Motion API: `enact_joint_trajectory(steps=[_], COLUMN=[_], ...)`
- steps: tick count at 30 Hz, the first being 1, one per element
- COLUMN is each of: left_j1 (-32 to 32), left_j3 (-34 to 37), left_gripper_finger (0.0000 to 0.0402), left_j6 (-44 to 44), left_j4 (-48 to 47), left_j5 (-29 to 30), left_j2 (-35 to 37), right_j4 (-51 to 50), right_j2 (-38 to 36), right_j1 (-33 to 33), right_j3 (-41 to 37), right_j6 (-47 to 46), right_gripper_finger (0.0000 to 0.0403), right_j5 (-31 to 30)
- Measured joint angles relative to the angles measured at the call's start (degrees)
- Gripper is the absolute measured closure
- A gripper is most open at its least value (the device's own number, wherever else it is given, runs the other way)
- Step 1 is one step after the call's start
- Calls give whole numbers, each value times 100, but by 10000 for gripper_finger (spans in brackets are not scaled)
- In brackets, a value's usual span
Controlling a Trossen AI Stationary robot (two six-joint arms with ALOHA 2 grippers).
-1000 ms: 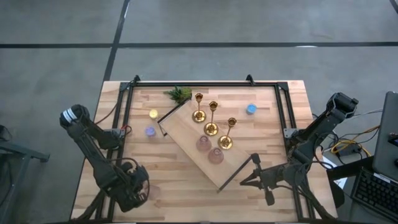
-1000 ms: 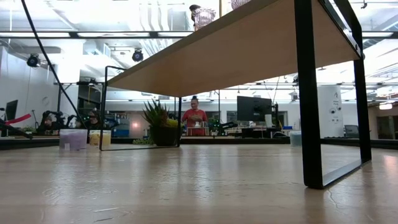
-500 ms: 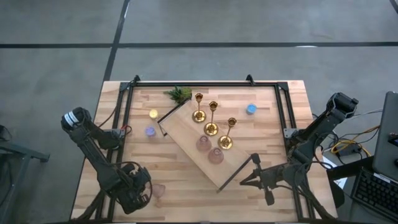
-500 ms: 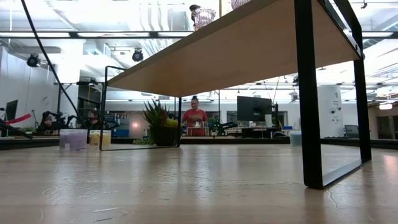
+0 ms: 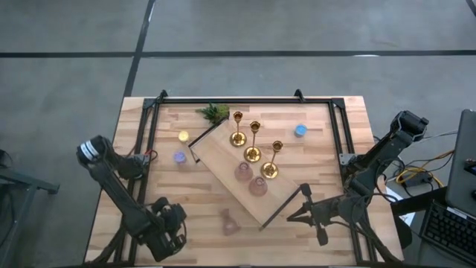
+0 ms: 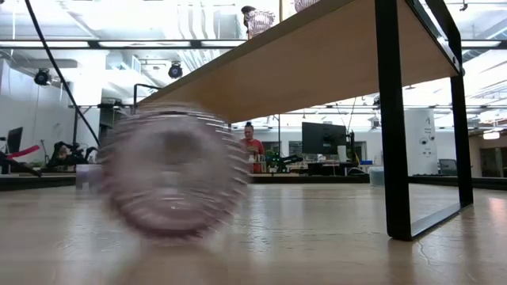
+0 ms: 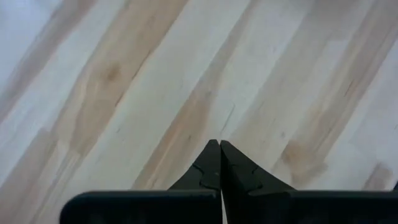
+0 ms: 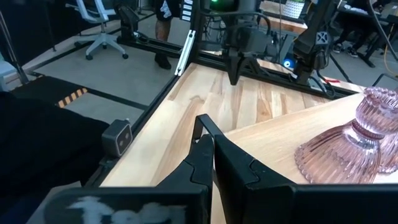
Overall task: Pick & Place candle stick holders
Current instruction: Put the pink glass candle holder on the shelf aligned with the other pink glass candle holders
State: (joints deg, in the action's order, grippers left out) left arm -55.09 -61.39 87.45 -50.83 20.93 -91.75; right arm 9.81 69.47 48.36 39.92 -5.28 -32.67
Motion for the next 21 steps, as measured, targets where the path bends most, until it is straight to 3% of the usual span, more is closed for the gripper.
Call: enact_joint_trajectory(steps=[12, 21], left_j1=[36, 43], left_j3=[0, 66], left_gripper_finger=[370, 368], left_j6=[-222, -482], left_j4=[760, 1208], left_j5=[2004, 2503], left_j2=[-293, -310], right_j4=[-70, -115], right_j2=[0, 0], right_j1=[-1, -4], right_j3=[-2, -2], right_j6=[-118, -302], right_gripper_finger=[394, 394], right_j5=[-4, -57])
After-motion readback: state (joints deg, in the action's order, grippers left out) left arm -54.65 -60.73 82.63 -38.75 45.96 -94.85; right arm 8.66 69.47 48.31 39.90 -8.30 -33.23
